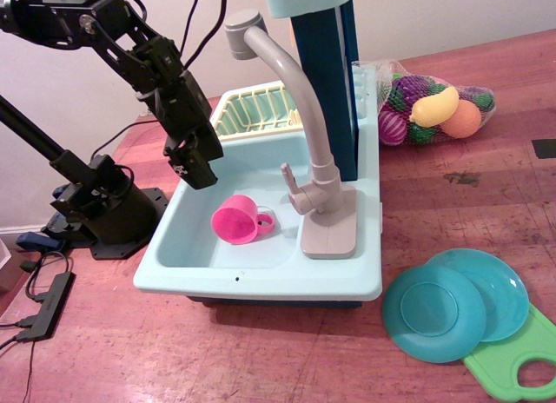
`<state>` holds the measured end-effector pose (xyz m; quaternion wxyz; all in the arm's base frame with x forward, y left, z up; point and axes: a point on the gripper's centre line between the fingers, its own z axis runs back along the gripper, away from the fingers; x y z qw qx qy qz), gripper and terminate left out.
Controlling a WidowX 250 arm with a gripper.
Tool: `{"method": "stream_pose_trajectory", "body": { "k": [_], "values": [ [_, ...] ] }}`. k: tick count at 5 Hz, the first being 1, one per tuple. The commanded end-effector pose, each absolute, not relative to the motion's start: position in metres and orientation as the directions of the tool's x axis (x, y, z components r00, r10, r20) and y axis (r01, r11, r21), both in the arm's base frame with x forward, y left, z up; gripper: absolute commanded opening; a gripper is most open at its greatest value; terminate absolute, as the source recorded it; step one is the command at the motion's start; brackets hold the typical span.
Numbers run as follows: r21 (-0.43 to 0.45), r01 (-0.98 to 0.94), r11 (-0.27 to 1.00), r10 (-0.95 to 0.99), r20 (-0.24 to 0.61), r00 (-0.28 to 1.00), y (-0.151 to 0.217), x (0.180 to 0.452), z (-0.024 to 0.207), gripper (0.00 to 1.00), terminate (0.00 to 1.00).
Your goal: Flip cup upright
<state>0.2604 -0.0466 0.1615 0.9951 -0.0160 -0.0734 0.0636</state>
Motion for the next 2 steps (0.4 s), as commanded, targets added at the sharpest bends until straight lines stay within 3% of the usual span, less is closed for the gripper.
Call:
{"method": "stream_pose_trajectory", "body": {
  "k": [1, 2],
  "values": [
    [-0.041, -0.124, 0.991, 0.129, 0.144, 0.981, -0.0466, 0.2604, 0.1615, 1.00, 0.00],
    [-0.041, -0.101, 0.994, 0.106, 0.148, 0.983, -0.0521, 0.2635, 0.1583, 1.00, 0.00]
  ]
}}
